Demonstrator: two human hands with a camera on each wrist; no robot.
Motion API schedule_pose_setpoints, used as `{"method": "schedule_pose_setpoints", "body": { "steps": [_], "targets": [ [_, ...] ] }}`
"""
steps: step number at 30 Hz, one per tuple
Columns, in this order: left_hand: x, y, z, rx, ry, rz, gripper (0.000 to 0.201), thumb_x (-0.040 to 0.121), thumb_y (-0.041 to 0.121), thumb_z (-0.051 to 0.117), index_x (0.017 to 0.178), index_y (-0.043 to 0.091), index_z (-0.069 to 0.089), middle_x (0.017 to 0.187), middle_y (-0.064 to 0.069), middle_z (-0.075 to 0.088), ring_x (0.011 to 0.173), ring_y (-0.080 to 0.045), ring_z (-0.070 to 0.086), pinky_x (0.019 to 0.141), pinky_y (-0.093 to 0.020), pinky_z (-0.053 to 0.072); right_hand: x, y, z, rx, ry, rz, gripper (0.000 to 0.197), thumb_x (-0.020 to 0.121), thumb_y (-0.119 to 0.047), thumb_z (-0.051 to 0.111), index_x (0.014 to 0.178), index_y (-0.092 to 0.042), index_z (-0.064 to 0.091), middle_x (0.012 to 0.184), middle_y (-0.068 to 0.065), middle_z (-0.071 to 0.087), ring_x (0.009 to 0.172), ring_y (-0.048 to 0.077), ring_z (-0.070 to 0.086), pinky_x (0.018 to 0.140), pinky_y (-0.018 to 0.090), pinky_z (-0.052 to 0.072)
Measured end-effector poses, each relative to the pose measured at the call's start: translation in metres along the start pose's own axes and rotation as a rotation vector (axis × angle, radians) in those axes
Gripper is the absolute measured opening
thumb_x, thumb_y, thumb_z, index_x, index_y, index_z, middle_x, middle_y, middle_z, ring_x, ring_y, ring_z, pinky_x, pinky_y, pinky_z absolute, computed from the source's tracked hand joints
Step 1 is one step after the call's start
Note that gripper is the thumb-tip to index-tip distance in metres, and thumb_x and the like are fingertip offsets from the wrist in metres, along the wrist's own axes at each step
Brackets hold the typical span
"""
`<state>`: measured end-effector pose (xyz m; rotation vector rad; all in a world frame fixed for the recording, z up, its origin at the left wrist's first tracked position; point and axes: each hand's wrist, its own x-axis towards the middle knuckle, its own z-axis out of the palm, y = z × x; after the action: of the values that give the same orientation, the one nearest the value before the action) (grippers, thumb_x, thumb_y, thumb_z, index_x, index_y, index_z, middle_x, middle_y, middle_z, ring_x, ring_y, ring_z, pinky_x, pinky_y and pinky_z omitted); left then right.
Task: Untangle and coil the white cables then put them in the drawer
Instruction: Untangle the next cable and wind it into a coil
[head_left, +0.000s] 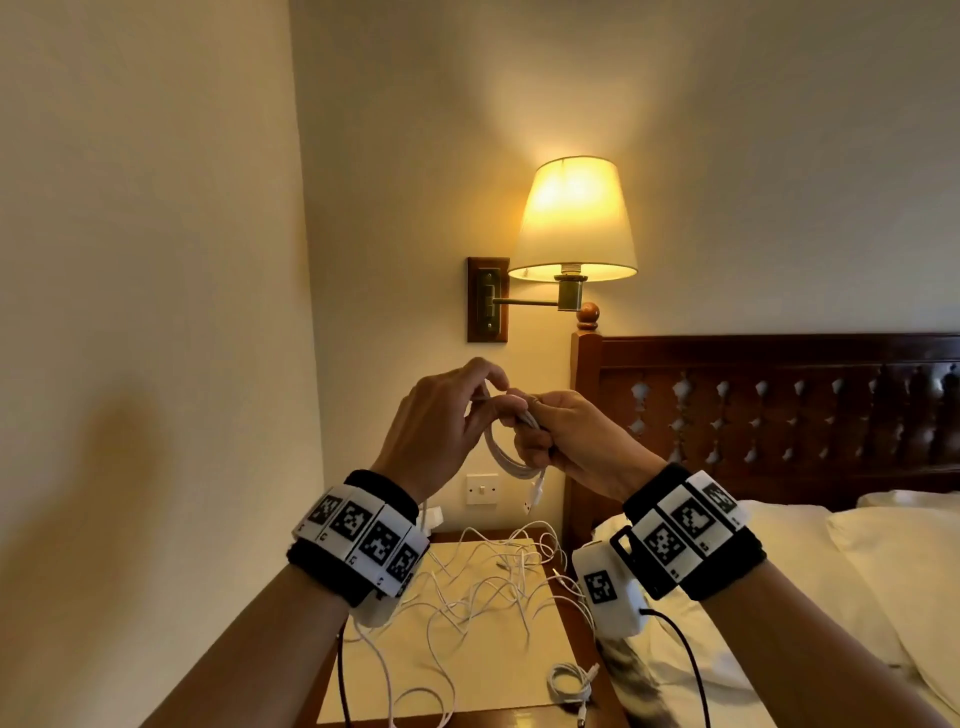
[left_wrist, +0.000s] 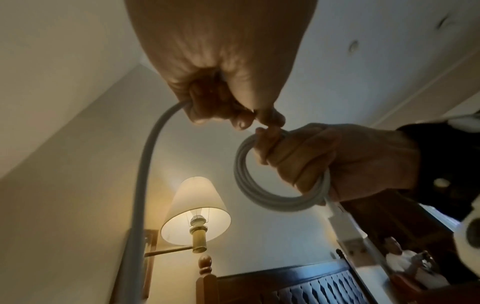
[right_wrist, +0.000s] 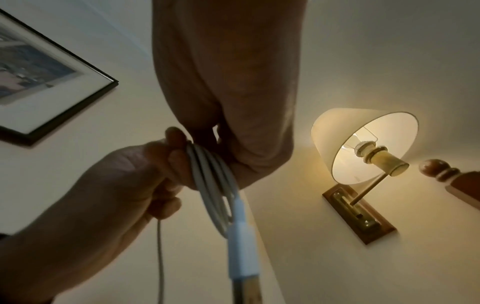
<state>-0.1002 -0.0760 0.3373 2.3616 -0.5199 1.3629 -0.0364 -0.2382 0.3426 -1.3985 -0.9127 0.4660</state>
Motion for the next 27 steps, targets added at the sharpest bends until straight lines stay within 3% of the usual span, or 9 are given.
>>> {"method": "schedule_pose_setpoints", "body": {
  "steps": [3,7,10,12,15,17,23,27],
  "targets": [
    [-0.003,-0.007,0.004,-0.052,0.023,-0.04,0.026,0.092,0.037,0.055,0.103,0.018,0.069,0.077,0.009,0.049,0.064,-0.003,0.047,0.059,-0.01,0.038,-0.001,-0.005,0.0,0.053,-0.027,0.0,0.038,0.106,-0.029,0.033,0.086,-0.007,0.057,0.054,-0.004,0.04,0.047,0.009,0.035,0.047,0.019,0.033],
    [-0.006,-0.005,0.005,-0.264,-0.072,-0.321,0.033,0.091,0.047,0.045,0.078,0.025,0.065,0.078,0.003,0.05,0.063,-0.002,0.047,0.061,-0.012,0.037,0.003,-0.008,-0.005,0.143,-0.023,0.001,0.039,0.106,-0.03,0.033,0.08,-0.01,0.055,0.053,-0.006,0.036,0.044,0.007,0.031,0.046,0.02,0.026],
    [-0.005,0.003,0.003,-0.551,-0.164,-0.594,0.041,0.095,0.047,0.045,0.085,0.012,0.065,0.068,0.003,0.048,0.049,-0.004,0.039,0.052,-0.022,0.036,0.007,-0.004,-0.003,0.209,0.02,0.034,0.042,0.106,-0.03,0.032,0.077,-0.011,0.054,0.05,-0.007,0.035,0.041,0.006,0.03,0.044,0.018,0.026],
    [-0.006,0.007,0.002,-0.71,-0.207,-0.716,0.046,0.096,0.047,0.043,0.09,0.006,0.064,0.06,0.0,0.043,0.049,-0.009,0.035,0.05,-0.024,0.033,0.009,-0.003,-0.001,0.216,0.059,0.054,0.043,0.106,-0.03,0.03,0.074,-0.011,0.052,0.048,-0.007,0.034,0.04,0.006,0.029,0.044,0.018,0.027],
    [-0.008,0.01,0.001,-0.912,-0.27,-0.796,0.039,0.096,0.045,0.042,0.085,0.011,0.058,0.063,-0.001,0.048,0.053,-0.011,0.032,0.053,-0.025,0.03,0.01,-0.004,0.001,0.217,0.076,0.072,0.044,0.106,-0.03,0.03,0.074,-0.011,0.052,0.049,-0.007,0.033,0.041,0.007,0.029,0.042,0.018,0.03],
    [-0.007,0.01,-0.001,-0.989,-0.284,-0.833,0.038,0.098,0.044,0.04,0.086,0.012,0.056,0.061,0.002,0.041,0.055,-0.012,0.029,0.054,-0.026,0.027,0.011,-0.005,0.002,0.205,0.086,0.073,0.043,0.106,-0.03,0.03,0.073,-0.011,0.051,0.049,-0.007,0.033,0.042,0.007,0.029,0.042,0.019,0.03],
    [-0.007,0.016,0.003,-0.802,-0.191,-0.86,0.042,0.098,0.05,0.036,0.078,0.015,0.05,0.059,0.004,0.035,0.054,-0.01,0.029,0.052,-0.025,0.028,0.013,-0.003,0.006,0.104,0.084,0.051,0.039,0.106,-0.031,0.034,0.081,-0.009,0.054,0.052,-0.006,0.038,0.044,0.008,0.035,0.047,0.019,0.035],
    [-0.009,0.02,0.011,-0.618,-0.048,-0.832,0.041,0.099,0.047,0.038,0.078,0.016,0.056,0.065,0.002,0.04,0.06,-0.01,0.035,0.057,-0.024,0.031,0.011,0.003,0.006,-0.095,0.16,-0.023,0.035,0.104,-0.029,0.039,0.092,-0.005,0.062,0.067,0.003,0.058,0.062,0.016,0.059,0.061,0.023,0.051]
  ]
}}
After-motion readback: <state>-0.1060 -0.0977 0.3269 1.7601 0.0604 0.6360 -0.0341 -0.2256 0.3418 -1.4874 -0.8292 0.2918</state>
